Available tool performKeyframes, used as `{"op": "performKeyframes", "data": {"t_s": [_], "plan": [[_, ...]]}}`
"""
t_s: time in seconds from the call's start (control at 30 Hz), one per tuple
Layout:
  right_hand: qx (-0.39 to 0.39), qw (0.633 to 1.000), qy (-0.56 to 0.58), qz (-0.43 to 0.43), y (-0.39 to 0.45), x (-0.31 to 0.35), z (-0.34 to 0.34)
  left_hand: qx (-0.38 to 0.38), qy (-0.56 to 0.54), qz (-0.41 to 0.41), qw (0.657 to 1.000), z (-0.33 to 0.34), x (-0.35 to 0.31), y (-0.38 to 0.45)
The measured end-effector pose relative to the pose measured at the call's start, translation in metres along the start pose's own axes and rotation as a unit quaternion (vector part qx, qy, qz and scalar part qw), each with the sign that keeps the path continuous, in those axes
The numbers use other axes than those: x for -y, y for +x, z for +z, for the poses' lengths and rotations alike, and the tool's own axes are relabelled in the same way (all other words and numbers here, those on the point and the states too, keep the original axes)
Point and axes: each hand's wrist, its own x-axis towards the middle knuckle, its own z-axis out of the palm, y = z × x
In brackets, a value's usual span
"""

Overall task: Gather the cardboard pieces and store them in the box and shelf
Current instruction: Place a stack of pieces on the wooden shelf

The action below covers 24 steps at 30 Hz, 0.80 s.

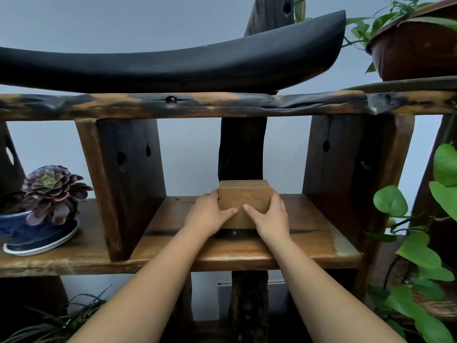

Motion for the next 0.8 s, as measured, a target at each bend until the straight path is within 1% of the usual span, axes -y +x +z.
{"op": "performKeyframes", "data": {"t_s": [0.03,0.13,0.17,0.27,0.33,0.43,0.57,0.63,0.7,0.8], "plan": [[0.009,1.000,-0.005,0.000,0.000,0.000,0.000,0.003,-0.009,0.009,1.000,-0.001,-0.002,0.001],[0.029,0.999,-0.022,-0.002,0.000,0.001,0.002,0.016,-0.110,0.015,0.994,0.002,-0.003,-0.007],[0.028,0.999,-0.021,-0.002,0.000,0.002,0.002,0.016,-0.129,0.014,0.991,0.004,-0.002,-0.010],[0.029,1.000,0.010,0.003,-0.001,0.003,0.001,0.005,-0.154,0.025,0.988,0.008,0.001,-0.014],[0.033,0.999,0.016,0.009,-0.001,0.004,0.001,0.002,-0.178,0.011,0.984,0.010,0.003,-0.014],[0.038,0.998,0.049,0.021,-0.001,0.005,0.001,0.011,-0.196,-0.017,0.980,0.011,0.008,-0.012],[0.067,0.992,0.086,0.070,0.001,0.004,-0.004,0.034,-0.221,-0.041,0.974,0.010,0.016,-0.009],[0.084,0.990,0.084,0.073,0.000,0.002,-0.007,0.040,-0.218,-0.045,0.974,0.011,0.018,-0.008],[0.085,0.991,0.072,0.073,0.000,0.002,-0.009,0.038,-0.211,-0.050,0.975,0.011,0.018,-0.008],[0.046,0.996,0.024,0.078,0.000,0.006,-0.008,0.029,-0.200,-0.059,0.978,0.010,0.015,-0.009]]}}
